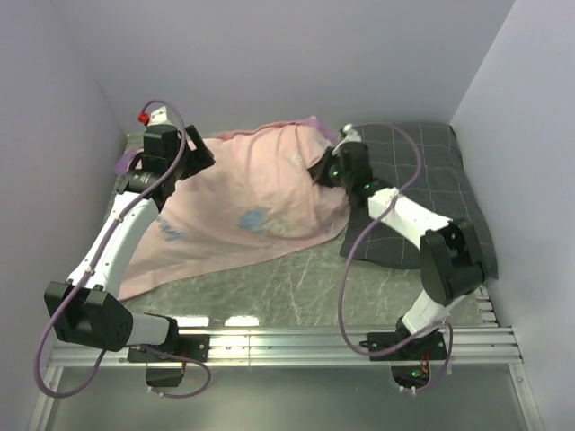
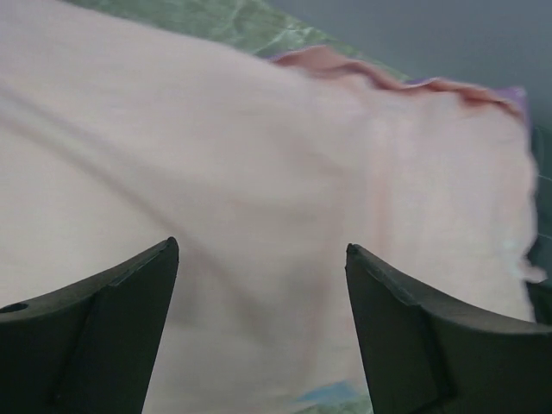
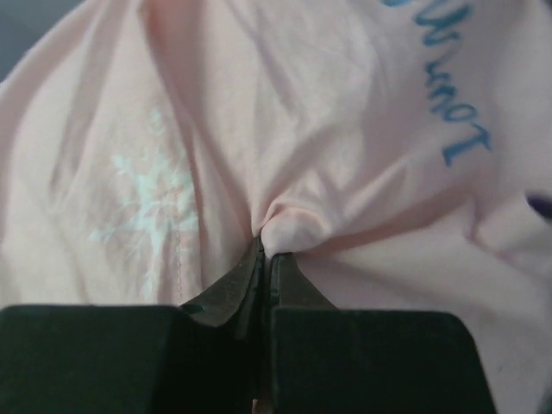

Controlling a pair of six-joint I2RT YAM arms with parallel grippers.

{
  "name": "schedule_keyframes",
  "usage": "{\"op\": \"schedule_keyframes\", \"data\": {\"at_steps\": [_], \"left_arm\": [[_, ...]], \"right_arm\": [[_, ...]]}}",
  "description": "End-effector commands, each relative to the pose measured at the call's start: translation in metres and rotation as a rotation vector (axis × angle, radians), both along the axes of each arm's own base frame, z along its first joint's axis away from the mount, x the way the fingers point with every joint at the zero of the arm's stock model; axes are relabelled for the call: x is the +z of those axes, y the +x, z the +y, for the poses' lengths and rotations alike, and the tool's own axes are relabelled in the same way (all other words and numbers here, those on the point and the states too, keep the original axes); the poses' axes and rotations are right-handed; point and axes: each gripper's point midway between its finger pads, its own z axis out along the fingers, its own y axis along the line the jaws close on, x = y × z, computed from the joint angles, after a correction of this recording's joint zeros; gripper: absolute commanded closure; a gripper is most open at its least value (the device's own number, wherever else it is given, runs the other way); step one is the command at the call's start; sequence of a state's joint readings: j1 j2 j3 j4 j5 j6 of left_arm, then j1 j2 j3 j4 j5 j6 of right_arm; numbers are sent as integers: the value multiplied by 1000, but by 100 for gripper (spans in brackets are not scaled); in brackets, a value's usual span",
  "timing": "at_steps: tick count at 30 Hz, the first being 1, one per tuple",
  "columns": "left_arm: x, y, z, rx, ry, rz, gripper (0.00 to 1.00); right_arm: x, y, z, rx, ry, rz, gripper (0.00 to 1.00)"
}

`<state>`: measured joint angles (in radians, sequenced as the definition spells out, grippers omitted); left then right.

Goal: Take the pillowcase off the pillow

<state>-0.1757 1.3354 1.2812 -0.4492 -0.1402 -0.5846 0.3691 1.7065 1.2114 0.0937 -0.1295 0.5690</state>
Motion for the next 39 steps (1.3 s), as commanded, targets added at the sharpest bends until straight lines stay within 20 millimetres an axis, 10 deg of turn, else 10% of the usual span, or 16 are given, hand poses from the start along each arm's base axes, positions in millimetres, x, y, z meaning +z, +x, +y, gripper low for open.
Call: {"op": "schedule_keyframes", "data": {"at_steps": [1,7,18,21,32,39], "left_arm": [[33,-9,-39,-141,17,-54,16],[27,-32,-117,-311,33,-41,11],[-21,-38,-170,-316,228,45,13],[-28,-35,-169,-282,280,73,19],[-30,-38,-125,-151,412,96,96],[-11,-38,-63,-31,405,79,100]], "right_arm": [[54,-63,85,231,170,-119,100],[35,-97,103,280,249,-97,86],[11,-120,92,269,228,-90,81],[7,-121,88,255,223,-84,84],[-12,-120,55,120,120,-44,92],[-32,-108,0,-42,66,7,94]]}}
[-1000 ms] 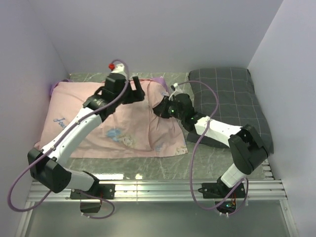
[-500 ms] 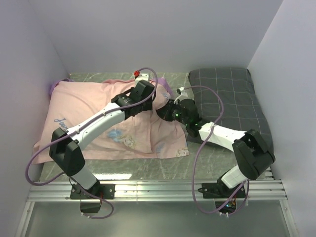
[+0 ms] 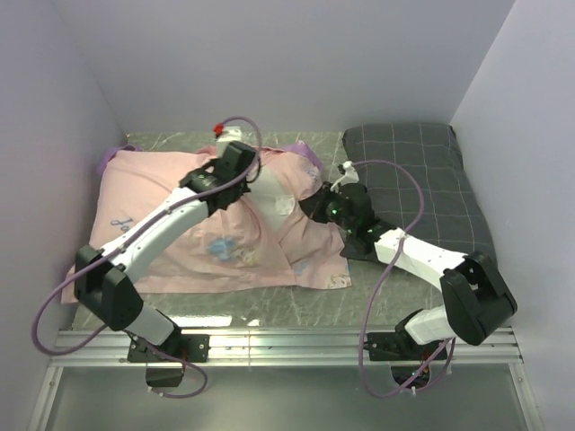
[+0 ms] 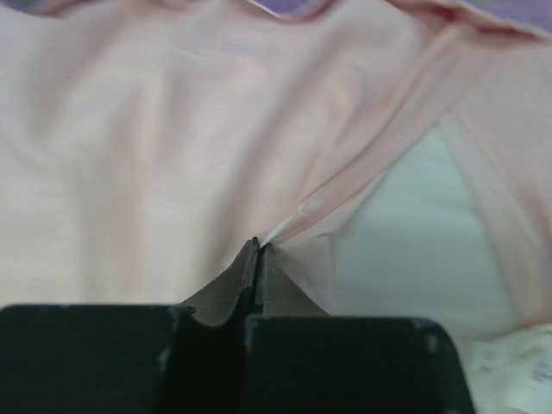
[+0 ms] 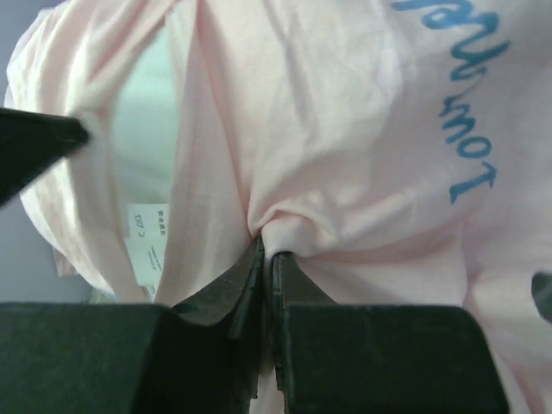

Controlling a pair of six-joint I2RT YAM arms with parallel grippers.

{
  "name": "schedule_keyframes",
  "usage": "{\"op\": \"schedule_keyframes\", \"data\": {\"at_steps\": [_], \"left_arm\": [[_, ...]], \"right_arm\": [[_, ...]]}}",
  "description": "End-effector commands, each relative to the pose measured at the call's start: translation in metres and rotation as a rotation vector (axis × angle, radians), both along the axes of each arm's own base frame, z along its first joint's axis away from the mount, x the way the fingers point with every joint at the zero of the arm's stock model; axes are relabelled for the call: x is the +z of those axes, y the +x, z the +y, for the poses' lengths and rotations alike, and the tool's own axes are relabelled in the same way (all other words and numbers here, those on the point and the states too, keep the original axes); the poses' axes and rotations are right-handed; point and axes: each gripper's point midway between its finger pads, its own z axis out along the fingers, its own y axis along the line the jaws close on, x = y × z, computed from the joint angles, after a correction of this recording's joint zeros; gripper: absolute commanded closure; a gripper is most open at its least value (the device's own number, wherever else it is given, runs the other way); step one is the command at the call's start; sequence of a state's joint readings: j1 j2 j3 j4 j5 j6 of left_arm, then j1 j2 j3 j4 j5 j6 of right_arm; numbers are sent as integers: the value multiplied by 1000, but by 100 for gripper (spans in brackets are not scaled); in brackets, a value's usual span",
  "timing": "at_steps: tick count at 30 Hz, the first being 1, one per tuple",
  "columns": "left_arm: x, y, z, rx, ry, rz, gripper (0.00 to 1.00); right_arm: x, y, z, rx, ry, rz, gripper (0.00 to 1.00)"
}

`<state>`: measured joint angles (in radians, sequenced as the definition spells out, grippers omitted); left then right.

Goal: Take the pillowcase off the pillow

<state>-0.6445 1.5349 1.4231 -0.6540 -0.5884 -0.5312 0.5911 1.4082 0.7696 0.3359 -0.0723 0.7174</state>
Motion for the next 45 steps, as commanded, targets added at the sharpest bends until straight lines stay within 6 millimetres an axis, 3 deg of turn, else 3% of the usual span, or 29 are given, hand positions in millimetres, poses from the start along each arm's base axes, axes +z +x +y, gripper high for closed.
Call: {"op": "schedule_keyframes", "data": {"at_steps": [1,5,7,9,11,14,17,18,21,25,27,29,30,32,35,36,41,42,44,45], "left_arm": [[32,0,70,143,17,-72,100],[37,0,132,259,-63,-86,99],[25,2,158,318,-87,-90,99],[6,3,151,270,-124,-40,100],[-14,6,137,227,-153,24,100],[-31,9,124,195,-185,52,99],[-35,12,116,171,-194,58,99],[-36,12,114,168,-192,61,100],[-35,13,112,158,-190,56,100],[-33,14,107,141,-198,49,100],[-30,14,103,134,-204,42,99],[-29,15,100,129,-208,38,100],[-29,15,99,127,-206,39,99],[-31,16,98,128,-210,42,99],[-33,17,97,128,-211,45,99],[-33,18,97,129,-212,46,99],[-41,26,105,157,-182,58,99],[-43,27,107,163,-182,64,99],[-48,32,117,186,-186,74,99],[-51,33,125,204,-186,79,100]], "right_arm": [[-22,13,-58,-166,-72,44,94],[-40,19,-93,-239,-50,105,94],[-50,21,-107,-270,-49,133,94],[-51,21,-102,-240,-39,139,94],[-51,15,-84,-160,-15,140,92],[-41,7,-58,-82,-54,101,82],[-28,2,-58,-111,-116,64,62],[-17,2,-62,-125,-113,36,50],[3,-5,-68,-136,-118,-1,35],[36,-14,-74,-197,-159,-76,27],[56,-24,-58,-160,-169,-113,26],[64,-28,-50,-152,-191,-119,24],[59,-31,-38,-117,-213,-114,23],[57,-31,-28,-92,-247,-95,22],[25,-30,-19,-63,-336,-32,22],[9,-29,-20,-68,-372,1,27],[-36,-35,-65,-180,-473,82,56],[-35,-36,-72,-203,-453,86,66],[-50,-41,-93,-255,-443,121,74],[-46,-43,-99,-277,-409,112,79]]}}
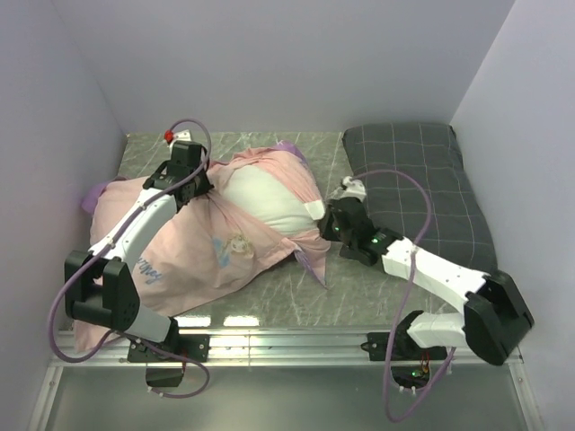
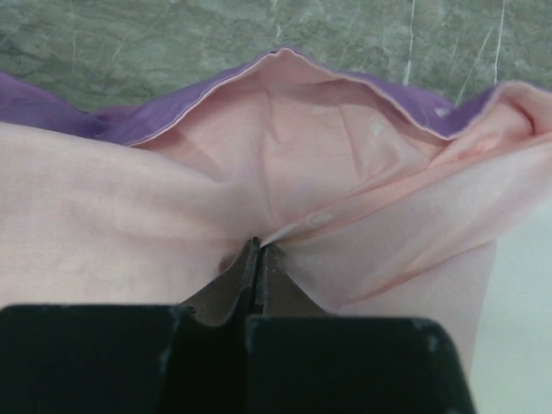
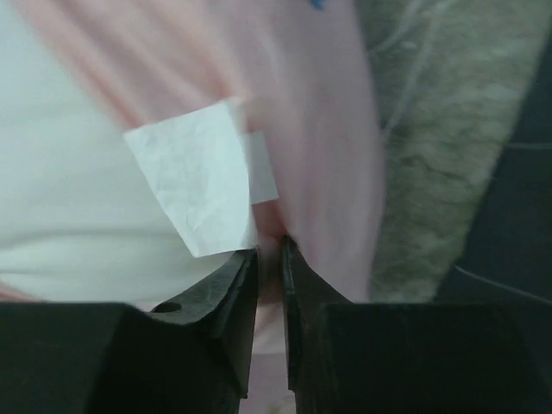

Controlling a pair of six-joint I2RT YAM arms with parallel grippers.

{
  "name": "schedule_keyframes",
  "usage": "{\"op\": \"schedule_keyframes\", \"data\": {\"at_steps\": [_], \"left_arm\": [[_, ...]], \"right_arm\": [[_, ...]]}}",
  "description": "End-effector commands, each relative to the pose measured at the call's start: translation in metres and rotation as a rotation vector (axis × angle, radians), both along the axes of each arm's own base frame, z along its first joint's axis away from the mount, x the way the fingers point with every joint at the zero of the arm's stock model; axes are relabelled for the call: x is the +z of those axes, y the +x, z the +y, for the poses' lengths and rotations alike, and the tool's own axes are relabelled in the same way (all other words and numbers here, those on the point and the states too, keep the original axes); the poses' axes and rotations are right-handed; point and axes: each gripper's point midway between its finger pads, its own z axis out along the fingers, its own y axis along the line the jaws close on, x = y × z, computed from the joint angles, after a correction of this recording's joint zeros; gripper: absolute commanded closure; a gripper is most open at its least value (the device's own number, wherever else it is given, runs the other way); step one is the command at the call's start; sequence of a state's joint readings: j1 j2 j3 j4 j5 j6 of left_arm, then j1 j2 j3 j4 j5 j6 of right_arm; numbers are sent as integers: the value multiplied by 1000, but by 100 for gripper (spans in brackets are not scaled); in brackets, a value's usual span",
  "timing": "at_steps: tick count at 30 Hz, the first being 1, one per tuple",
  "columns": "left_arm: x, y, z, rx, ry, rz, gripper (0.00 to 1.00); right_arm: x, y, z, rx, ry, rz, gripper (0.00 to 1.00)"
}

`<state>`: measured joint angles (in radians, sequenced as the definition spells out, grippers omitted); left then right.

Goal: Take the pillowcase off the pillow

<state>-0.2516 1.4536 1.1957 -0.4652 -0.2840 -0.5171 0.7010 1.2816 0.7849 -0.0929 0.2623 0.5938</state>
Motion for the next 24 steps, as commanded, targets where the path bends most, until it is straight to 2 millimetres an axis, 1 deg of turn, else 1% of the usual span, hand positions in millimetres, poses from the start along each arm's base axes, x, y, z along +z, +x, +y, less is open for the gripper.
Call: {"op": "schedule_keyframes", "data": {"at_steps": [1,2,3,4,5,6,7,8,9,10,11,12,13,14,15,16,17,18,19,20,21,22,24], "left_arm": [[-10,6,23,50,4,38,100],[-11,8,26,56,2,39,100],[-11,9,29,61,-2,38,99],[-13,10,33,67,-11,41,100],[-13,11,35,73,-14,41,99],[-14,11,36,74,-13,47,100],[-15,12,39,77,-15,49,99],[-12,14,39,76,-15,43,100],[-9,15,38,74,-18,39,100],[-7,16,35,60,-29,34,100],[-6,16,32,49,-40,32,99],[-5,16,30,39,-49,33,100],[-3,16,24,14,-60,33,98],[-2,15,16,-19,-80,31,96],[0,12,6,-49,-80,31,94],[3,8,2,-69,-69,30,89],[6,6,0,-66,-48,26,85],[10,4,-3,-76,-37,18,80],[21,1,-10,-94,-31,-9,70],[26,-1,-10,-95,-22,-13,65],[31,-3,-13,-101,-14,-23,53],[45,-3,-14,-108,-10,-55,48],[55,-6,-19,-138,8,-73,38]], "right_arm": [[-12,-8,-51,-149,-3,9,81],[-23,-11,-60,-177,26,18,83],[-20,-13,-62,-182,64,3,85],[-24,-15,-61,-170,100,17,87],[-36,-19,-64,-171,117,33,88],[-41,-15,-69,-197,141,42,92],[-46,-14,-70,-201,155,51,92],[-49,-10,-65,-191,188,57,94],[-66,-8,-63,-184,176,107,98],[-70,-5,-56,-164,184,122,100],[-63,2,-37,-102,245,121,100],[-80,1,-27,-71,256,173,100],[-82,0,-14,-34,291,182,100],[-72,6,1,15,360,129,100],[-75,0,12,54,408,151,100],[-72,-2,20,86,441,143,100],[-63,1,29,114,485,112,100],[-58,-1,35,146,507,108,100],[-55,-1,38,156,520,101,100],[-46,1,42,167,534,84,100],[-42,2,44,172,536,73,100],[-37,3,46,176,536,64,100],[-28,0,51,193,525,47,100]]}}
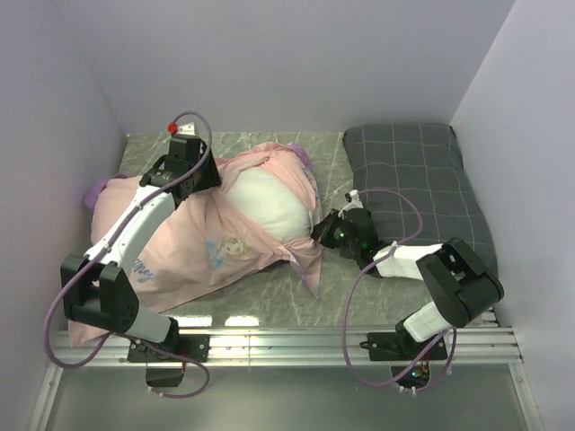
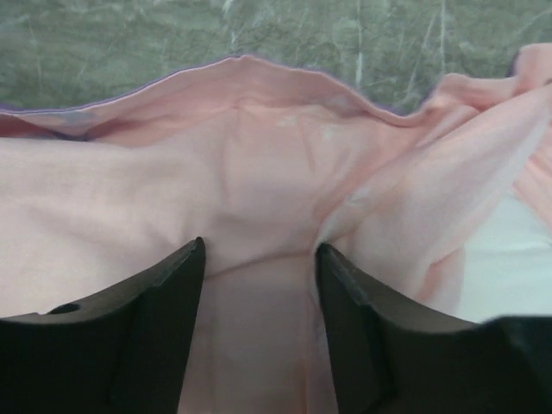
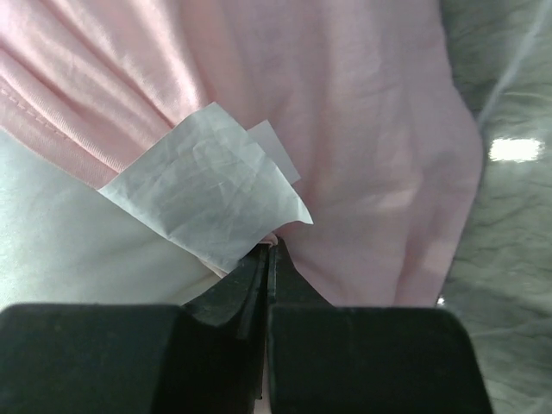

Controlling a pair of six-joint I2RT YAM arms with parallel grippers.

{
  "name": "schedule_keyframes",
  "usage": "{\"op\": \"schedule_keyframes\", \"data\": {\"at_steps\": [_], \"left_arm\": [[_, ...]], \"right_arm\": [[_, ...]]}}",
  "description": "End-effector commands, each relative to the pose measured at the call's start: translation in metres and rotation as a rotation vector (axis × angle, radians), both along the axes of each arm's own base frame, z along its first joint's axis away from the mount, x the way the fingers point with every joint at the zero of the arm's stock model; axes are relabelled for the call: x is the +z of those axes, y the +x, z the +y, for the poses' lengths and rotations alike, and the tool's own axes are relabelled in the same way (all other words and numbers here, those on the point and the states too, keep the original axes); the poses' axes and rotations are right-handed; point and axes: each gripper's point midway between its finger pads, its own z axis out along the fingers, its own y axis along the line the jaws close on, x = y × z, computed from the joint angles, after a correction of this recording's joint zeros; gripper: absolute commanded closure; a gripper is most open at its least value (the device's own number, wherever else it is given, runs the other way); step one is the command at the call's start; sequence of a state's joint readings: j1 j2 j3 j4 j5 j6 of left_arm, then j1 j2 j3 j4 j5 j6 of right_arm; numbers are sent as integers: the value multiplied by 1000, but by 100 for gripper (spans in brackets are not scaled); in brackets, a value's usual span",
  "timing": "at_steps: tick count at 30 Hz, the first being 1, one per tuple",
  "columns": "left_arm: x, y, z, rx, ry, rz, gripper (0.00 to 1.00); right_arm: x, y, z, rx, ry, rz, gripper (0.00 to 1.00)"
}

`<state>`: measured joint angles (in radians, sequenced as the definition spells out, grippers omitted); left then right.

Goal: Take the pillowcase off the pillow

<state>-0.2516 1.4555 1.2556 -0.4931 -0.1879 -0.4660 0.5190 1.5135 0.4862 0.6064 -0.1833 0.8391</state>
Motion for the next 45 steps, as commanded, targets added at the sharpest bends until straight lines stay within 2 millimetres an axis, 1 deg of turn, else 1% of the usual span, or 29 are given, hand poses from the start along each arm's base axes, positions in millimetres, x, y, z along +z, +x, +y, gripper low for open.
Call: {"op": "schedule_keyframes", "data": {"at_steps": [1,3,5,6,8,9,11,12,14,15,17,18,20,21,22,23,24,26,27,29,30,32,33,35,36,39,43,44,45], "left_arm": [[51,-9,-6,-43,30,-92,36],[60,-11,-14,-76,33,-106,30],[73,-12,-21,-104,27,-133,27],[76,-13,-26,-119,25,-139,24],[88,-13,-32,-139,16,-162,22],[97,-14,-36,-154,11,-181,20],[106,-15,-42,-171,8,-199,17],[115,-16,-43,-179,9,-219,17],[126,-18,-50,-197,10,-241,16],[137,-19,-52,-204,14,-263,15],[144,-23,-56,-212,35,-271,14],[152,-27,-68,-244,38,-286,14],[154,-32,-80,-262,56,-285,14],[155,-38,-98,-307,59,-286,14],[153,-41,-107,-321,65,-281,14],[149,-45,-115,-335,76,-268,14],[142,-50,-131,-362,91,-253,14],[129,-57,-146,-387,111,-224,14],[115,-63,-160,-412,132,-198,14],[98,-70,-173,-442,152,-159,13],[80,-76,-183,-475,175,-121,12],[62,-83,-192,-500,208,-84,12],[44,-84,-196,-512,238,-45,11],[26,-88,-197,-517,279,-1,11],[13,-88,-197,-515,298,29,11],[-8,-92,-195,-521,339,77,10],[-28,-92,-188,-510,397,121,11],[-34,-92,-184,-499,426,136,12],[-43,-90,-182,-491,453,156,21]], "right_arm": [[36,-6,27,87,65,-80,100],[44,-9,30,96,63,-101,100],[51,-9,32,100,70,-113,100],[53,-10,34,105,72,-117,100],[56,-11,36,112,75,-123,100],[57,-11,37,114,74,-126,100],[58,-11,38,115,76,-126,100],[59,-12,39,117,78,-129,100],[59,-11,38,116,75,-127,100],[60,-12,39,119,75,-129,100],[61,-12,40,122,75,-133,100],[60,-11,39,116,71,-130,100],[61,-12,40,118,67,-134,100],[60,-12,40,116,63,-134,100],[60,-12,39,113,62,-134,100],[60,-11,38,110,61,-134,100],[60,-12,39,113,60,-135,100],[59,-12,39,113,60,-131,100],[59,-12,39,112,61,-130,100],[60,-12,39,112,58,-135,100],[58,-13,38,112,54,-132,100],[58,-12,37,109,49,-132,100],[57,-13,37,109,45,-129,100],[56,-13,35,105,40,-131,100],[57,-13,36,104,39,-134,100],[56,-12,33,95,27,-133,100],[60,-11,33,97,23,-144,100],[60,-12,33,98,23,-144,100],[62,-12,34,100,25,-149,100]]}}
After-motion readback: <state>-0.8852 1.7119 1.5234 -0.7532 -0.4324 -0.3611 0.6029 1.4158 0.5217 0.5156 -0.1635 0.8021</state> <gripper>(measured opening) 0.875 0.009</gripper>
